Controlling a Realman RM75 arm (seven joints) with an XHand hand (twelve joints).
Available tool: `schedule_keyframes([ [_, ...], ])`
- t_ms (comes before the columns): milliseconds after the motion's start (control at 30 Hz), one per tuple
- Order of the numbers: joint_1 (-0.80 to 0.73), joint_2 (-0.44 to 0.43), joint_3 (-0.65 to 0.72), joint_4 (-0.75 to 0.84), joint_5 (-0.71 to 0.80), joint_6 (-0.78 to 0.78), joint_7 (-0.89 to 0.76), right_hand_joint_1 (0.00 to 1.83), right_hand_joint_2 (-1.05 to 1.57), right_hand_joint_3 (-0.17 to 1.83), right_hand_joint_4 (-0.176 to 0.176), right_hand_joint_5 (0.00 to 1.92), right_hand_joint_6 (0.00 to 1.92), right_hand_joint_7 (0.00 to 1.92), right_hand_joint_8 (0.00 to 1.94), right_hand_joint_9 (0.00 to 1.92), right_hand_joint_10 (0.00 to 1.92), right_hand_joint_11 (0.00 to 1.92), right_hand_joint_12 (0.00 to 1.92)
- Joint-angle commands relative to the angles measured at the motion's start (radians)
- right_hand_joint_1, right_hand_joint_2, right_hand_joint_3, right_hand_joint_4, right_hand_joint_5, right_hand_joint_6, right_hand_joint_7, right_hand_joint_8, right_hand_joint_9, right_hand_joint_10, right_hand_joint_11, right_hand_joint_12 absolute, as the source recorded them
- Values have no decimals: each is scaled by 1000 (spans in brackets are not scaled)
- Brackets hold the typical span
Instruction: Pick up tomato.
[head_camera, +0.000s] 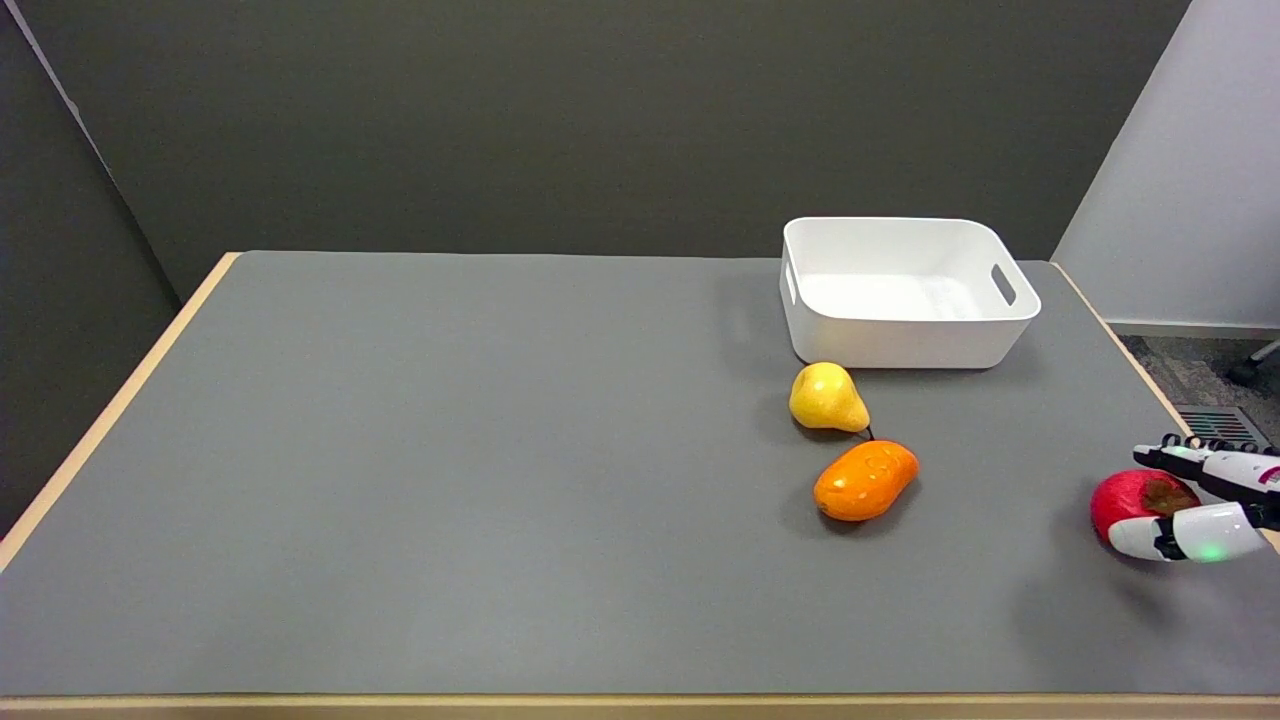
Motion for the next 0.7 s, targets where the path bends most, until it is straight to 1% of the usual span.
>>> schedule_keyframes([
  [33,29,12,-17,12,-71,4,2,360,571,732,-38,-1,39,-1,-1,-1,-1,-1,539],
  [200,33,16,-15,12,-71,8,2,356,572,729,-39,-1,41,-1,-1,-1,-1,-1,552],
  [267,33,19,-17,12,-71,18,0,401,537,851,-45,-1,74,-1,-1,-1,-1,-1,572],
  [333,33,19,-18,12,-73,28,-4,431,547,866,-45,15,79,-1,-1,-1,-1,-1,585],
  [400,33,19,-21,13,-75,39,-7,542,573,894,-53,30,137,-1,-1,-1,-1,-1,674],
  [500,33,19,-21,13,-76,43,-7,631,609,929,-61,37,230,-1,11,-1,4,-1,767],
  [567,36,19,-21,13,-78,43,-7,678,625,958,-58,37,324,-1,87,-1,43,-1,839],
  [633,37,21,-26,13,-78,43,-7,674,621,953,-63,41,357,2,101,-1,123,-1,897],
  [700,42,23,-31,13,-79,43,-7,729,627,970,-63,51,404,25,135,-1,210,-1,959],
])
